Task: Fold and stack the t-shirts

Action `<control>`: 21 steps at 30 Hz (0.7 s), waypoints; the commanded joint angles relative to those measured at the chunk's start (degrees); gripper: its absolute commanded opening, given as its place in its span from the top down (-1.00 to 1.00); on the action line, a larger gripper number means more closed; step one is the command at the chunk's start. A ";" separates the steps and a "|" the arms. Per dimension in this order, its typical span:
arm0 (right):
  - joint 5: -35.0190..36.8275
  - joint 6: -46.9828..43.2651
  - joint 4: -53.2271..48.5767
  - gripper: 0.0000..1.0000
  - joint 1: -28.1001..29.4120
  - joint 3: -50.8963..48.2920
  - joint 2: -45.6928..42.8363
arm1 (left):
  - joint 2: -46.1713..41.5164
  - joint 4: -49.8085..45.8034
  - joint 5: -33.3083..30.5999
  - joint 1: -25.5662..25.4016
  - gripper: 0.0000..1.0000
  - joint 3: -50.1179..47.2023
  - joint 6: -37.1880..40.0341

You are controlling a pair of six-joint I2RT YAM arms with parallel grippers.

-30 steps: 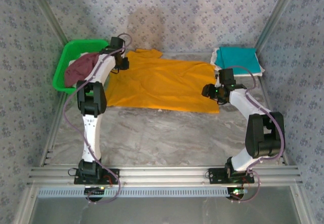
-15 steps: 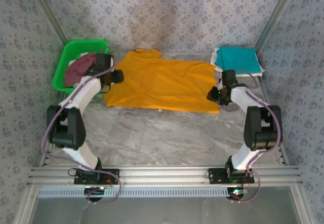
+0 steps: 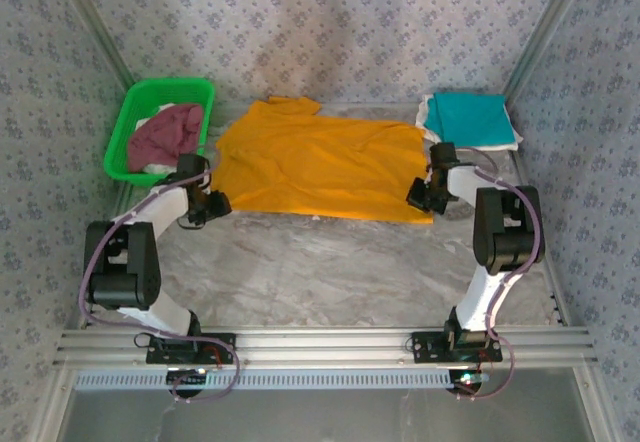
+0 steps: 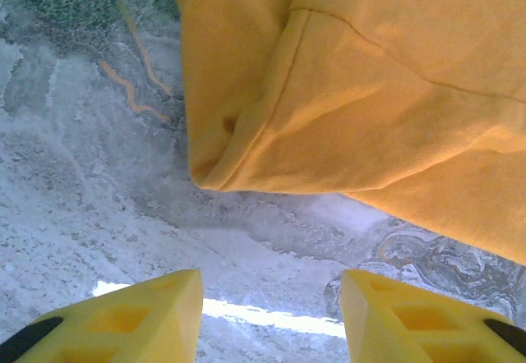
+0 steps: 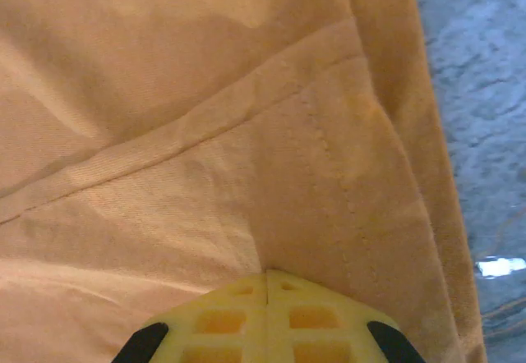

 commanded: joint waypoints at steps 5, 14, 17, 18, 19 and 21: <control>0.71 1.48 -1.36 0.88 -5.74 -4.35 -0.49 | -1.04 -0.60 2.49 0.62 0.14 0.32 0.40; 0.55 1.30 -0.44 0.85 -6.65 -4.60 -0.58 | 1.12 -0.63 7.61 -0.58 0.24 -0.31 -0.72; 0.69 1.01 -0.76 0.84 -6.30 -4.30 -0.49 | -1.44 1.40 8.06 -1.68 0.28 -3.39 -1.16; 0.78 0.92 -0.76 0.84 -6.20 -4.27 -0.43 | -2.08 1.45 7.39 -2.19 0.28 -3.79 -1.07; 0.86 0.92 -0.65 0.84 -6.13 -4.29 -0.42 | -2.40 1.81 6.84 -2.62 0.28 -4.10 -0.80; 0.61 0.92 -0.44 0.84 -5.96 -4.21 -0.32 | -1.90 2.93 6.43 -2.75 0.29 -4.41 -0.37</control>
